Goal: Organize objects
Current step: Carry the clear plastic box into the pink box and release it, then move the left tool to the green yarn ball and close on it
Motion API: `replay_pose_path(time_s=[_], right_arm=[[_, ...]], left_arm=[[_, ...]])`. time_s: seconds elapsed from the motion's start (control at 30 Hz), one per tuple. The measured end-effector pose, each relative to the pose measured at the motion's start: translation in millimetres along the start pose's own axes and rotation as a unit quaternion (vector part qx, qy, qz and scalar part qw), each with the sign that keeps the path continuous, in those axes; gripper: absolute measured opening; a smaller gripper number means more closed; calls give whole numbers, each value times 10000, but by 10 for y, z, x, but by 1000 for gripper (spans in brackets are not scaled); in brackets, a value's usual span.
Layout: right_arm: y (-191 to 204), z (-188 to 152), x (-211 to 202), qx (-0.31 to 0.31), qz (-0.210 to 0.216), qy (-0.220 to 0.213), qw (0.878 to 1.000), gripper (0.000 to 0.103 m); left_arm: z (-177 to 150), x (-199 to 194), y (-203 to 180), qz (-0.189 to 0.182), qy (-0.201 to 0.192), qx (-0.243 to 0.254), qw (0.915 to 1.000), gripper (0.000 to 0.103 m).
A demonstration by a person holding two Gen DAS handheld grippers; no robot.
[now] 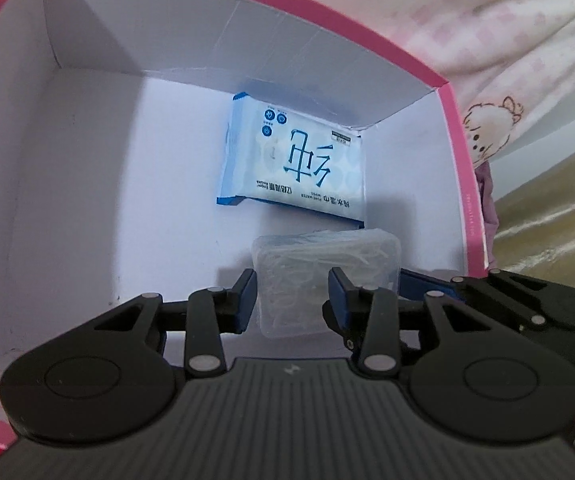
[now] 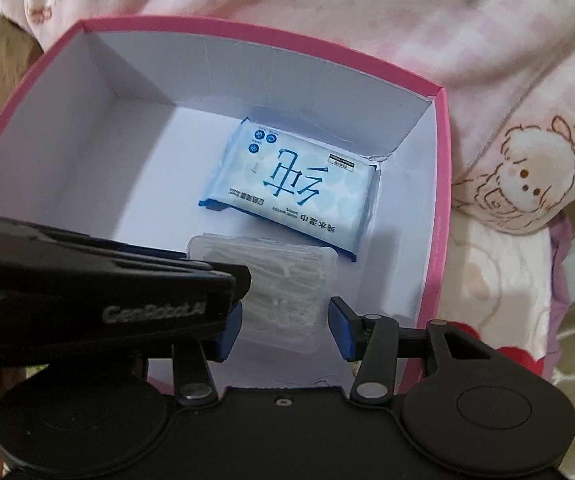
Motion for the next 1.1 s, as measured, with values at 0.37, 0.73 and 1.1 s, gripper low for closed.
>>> replay_pose_path(time_s=[0.37,0.73,1.1], right_arm=[[-150,-203,-408,-188,300,-845,9958,62],[-173,-880,-1253,-245,1266,-1559,9793,62],[106,-1321,-1737,-245,1881,-1529,9699,65]], left_arm=[[-111,-234,-159,202,-499,615,9967,41],[-484,-1042,-489,112,-623,1346,9889,50],[-1007,-1864,-580,613,-361,1849,9802,55]])
Point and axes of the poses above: each gripper's, at about its wrist camera, not at the fingertips, and x roughly the way its jaws point, y to its left, z to its top, the point moved 6 cm from there along x, roughly the way its jaws point, and after that the axes turned 8 degrees about y, right-handed, at the moved point
